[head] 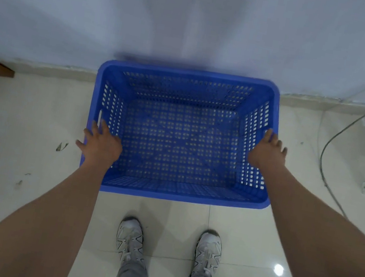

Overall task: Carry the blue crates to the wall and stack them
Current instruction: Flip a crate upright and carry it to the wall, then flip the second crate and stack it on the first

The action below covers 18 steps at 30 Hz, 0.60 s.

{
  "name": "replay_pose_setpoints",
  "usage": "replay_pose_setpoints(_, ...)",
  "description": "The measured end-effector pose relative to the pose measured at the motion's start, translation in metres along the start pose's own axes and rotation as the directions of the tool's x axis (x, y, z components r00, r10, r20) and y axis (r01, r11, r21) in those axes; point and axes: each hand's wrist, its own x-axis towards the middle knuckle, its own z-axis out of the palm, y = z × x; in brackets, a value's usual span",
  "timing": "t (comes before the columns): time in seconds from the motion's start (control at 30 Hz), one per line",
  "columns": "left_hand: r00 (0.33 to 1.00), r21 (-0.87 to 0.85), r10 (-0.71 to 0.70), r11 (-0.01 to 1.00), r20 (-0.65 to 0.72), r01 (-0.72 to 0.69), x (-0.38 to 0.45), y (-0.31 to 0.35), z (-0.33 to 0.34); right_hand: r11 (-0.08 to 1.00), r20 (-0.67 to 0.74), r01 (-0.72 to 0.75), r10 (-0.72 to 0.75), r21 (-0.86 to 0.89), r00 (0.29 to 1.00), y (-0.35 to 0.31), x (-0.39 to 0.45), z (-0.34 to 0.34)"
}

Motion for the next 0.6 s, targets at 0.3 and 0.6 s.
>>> replay_pose_setpoints(0.3, 0.946, 0.045, 0.323, 0.946, -0.028, -0.321, -0.174, 0.074, -0.222, 0.940, -0.219, 0.341, -0.338, -0.024, 0.915, -0.032, -0.175, -0.230)
replay_pose_setpoints(0.6, 0.813, 0.065, 0.512, 0.854, -0.278, -0.515, -0.398, 0.076, -0.461, 0.899, -0.491, 0.436, -0.398, -0.041, 0.775, 0.032, -0.415, -0.428)
